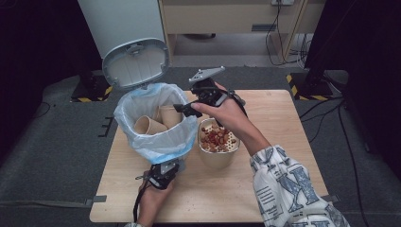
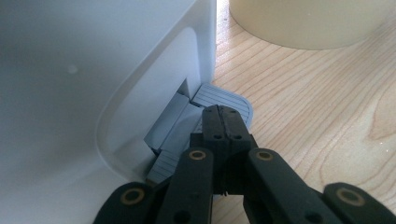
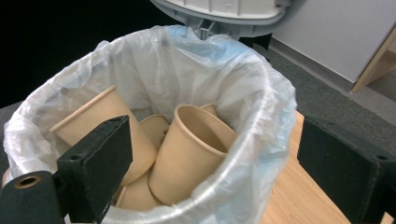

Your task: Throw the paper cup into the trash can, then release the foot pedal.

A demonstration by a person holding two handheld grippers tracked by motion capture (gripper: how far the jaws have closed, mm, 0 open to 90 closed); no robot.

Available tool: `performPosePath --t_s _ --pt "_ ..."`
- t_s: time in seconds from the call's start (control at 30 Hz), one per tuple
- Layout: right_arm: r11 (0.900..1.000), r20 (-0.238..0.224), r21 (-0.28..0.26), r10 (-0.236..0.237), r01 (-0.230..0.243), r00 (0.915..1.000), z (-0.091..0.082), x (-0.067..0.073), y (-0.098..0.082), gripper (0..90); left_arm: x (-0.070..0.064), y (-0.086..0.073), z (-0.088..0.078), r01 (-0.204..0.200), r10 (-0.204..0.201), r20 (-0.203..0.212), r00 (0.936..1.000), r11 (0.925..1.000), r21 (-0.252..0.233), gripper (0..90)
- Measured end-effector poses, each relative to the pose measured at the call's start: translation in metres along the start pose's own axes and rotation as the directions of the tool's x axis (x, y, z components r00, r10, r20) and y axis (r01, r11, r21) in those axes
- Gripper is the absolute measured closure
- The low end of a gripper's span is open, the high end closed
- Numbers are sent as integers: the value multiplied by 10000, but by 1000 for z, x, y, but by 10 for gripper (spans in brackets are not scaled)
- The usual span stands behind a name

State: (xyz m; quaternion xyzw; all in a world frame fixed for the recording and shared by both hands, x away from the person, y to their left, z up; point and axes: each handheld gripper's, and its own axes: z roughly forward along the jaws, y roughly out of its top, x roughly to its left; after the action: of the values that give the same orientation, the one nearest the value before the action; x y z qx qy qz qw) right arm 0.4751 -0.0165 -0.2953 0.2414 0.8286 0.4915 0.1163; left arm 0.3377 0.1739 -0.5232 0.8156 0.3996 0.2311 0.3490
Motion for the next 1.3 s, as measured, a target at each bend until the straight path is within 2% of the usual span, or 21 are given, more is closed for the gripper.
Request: performPosePath --t_s 0.7,0.73,0.77,0.8,0.83,0.9,0.93,0.97,1.03,1.07,1.17,1.3 --pt "9981 671 -174 609 -599 9959 -38 -34 -24 106 -1 0 0 -64 64 -77 10000 10000 0 894" --pt "9980 694 -152 623 -613 9956 -39 -36 -25 105 -2 0 -1 -64 63 -105 9999 10000 -22 890" --pt "9978 752 -125 655 -647 9950 -42 -38 -28 103 -3 0 -2 -96 96 -107 9999 9999 34 856" --pt "9977 809 -107 675 -669 9944 -44 -41 -30 103 -3 1 -4 -97 98 28 9999 9999 -131 812" --pt "9973 970 -12 733 -735 9926 -48 -46 -36 101 -8 3 -14 73 -65 128 9999 9979 -643 801" --pt "9969 1066 31 775 -783 9913 -50 -49 -39 100 -11 3 -18 218 -213 68 9997 9968 -773 774" --pt "9963 1234 104 836 -855 9888 -55 -56 -45 100 -13 4 -27 27 -23 40 10000 9949 -1009 755" --pt "9954 1325 103 926 -948 9869 -57 -59 -48 100 -14 3 -30 209 -200 95 9998 9938 -1090 740" --pt "9941 1418 128 1046 -1075 9844 -59 -63 -51 100 -13 3 -32 233 -218 140 9997 9931 -1145 728" --pt "9937 1525 136 1079 -1112 9824 -61 -66 -54 99 -17 1 -33 836 -812 252 9964 9893 -1198 721" --pt "9910 1838 165 1276 -1328 9746 -68 -76 -63 96 -18 2 -32 986 -958 285 9950 9878 -1202 671" --pt "9900 1992 174 1337 -1399 9708 -71 -80 -68 89 -17 1 -33 1105 -1075 312 9937 9864 -1213 637"
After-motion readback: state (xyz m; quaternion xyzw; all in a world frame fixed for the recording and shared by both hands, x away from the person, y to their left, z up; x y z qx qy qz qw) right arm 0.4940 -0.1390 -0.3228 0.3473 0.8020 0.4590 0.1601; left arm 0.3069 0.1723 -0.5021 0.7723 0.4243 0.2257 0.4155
